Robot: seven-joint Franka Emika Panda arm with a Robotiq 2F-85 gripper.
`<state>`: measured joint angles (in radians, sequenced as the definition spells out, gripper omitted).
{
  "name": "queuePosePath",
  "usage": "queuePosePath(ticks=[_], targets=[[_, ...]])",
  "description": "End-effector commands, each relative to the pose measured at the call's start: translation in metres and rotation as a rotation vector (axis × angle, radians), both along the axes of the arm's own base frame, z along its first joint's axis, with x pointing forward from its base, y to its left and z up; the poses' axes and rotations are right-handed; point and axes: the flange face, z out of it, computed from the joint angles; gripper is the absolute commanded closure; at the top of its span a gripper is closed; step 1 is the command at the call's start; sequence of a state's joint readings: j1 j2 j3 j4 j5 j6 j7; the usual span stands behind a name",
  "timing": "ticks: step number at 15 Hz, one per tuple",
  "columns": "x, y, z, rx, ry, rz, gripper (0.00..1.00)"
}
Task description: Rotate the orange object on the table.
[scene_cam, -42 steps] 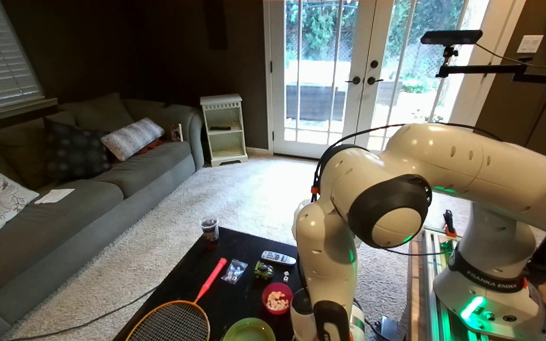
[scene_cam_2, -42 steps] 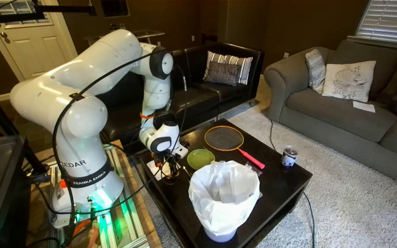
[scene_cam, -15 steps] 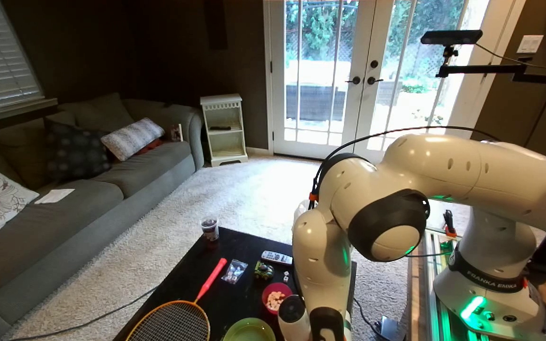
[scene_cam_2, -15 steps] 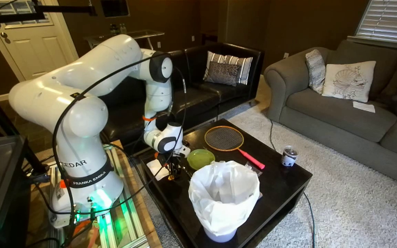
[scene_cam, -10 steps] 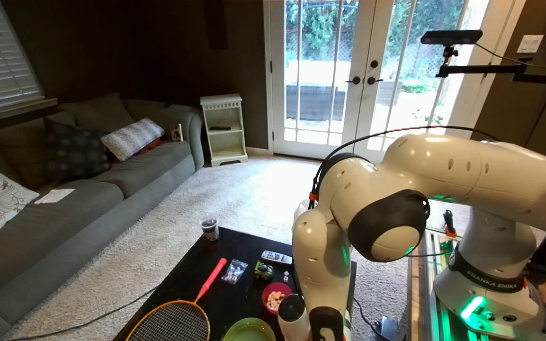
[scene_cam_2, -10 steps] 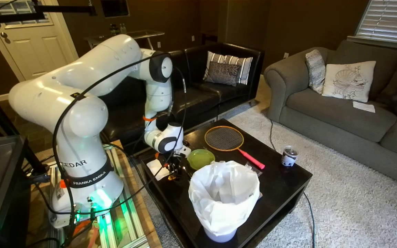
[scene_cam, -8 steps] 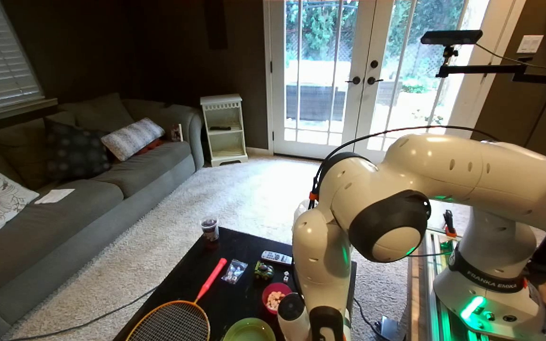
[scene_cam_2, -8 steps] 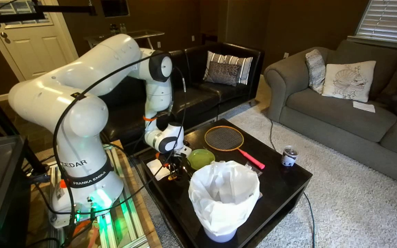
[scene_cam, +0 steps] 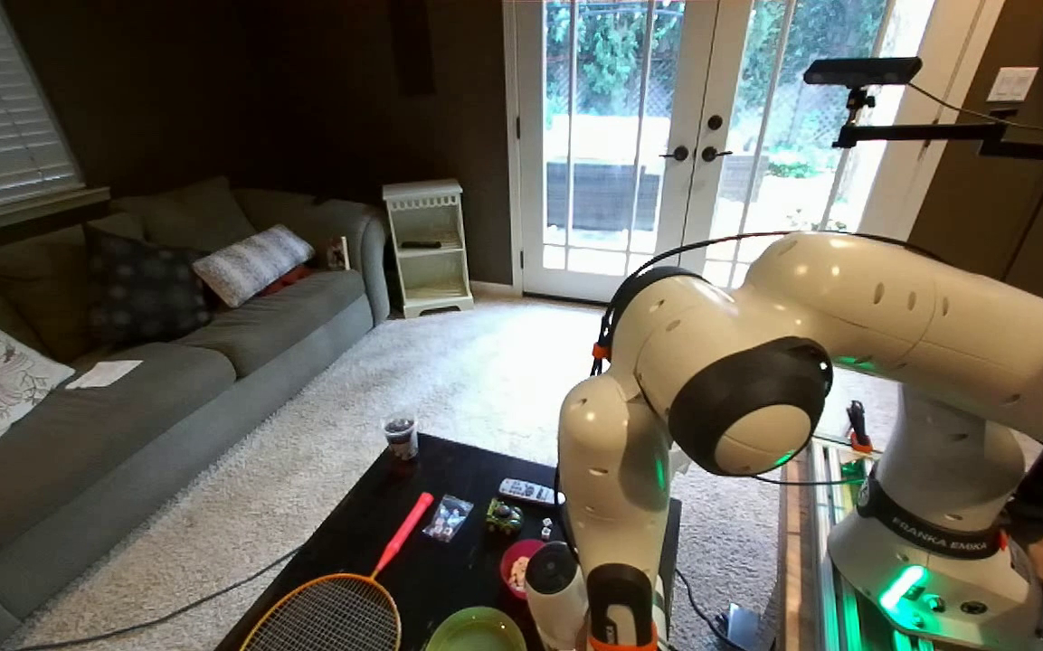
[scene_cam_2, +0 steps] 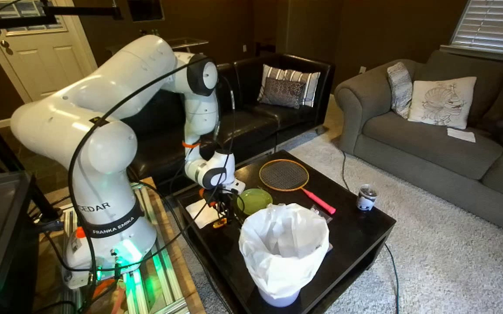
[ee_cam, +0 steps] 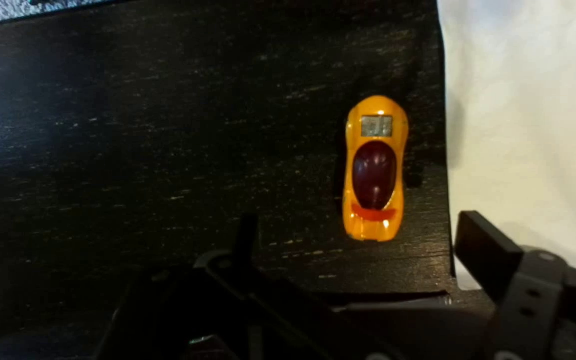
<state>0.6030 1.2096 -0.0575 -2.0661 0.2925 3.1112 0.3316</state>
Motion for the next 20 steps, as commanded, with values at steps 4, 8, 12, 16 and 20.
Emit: queuePosePath(ticks=[4, 8, 12, 16, 20], targets=[[-0.012, -0.008, 0.044, 0.072, 0.014, -0.079, 0.00], [-0.024, -0.012, 0.066, 0.084, -0.014, -0.094, 0.00], [-0.034, -0.007, 0.083, 0.090, -0.032, -0.079, 0.00], [-0.038, 0.005, 0.101, 0.098, -0.041, -0.081, 0.00], [-0.036, 0.016, 0.122, 0.110, -0.064, -0.079, 0.00]])
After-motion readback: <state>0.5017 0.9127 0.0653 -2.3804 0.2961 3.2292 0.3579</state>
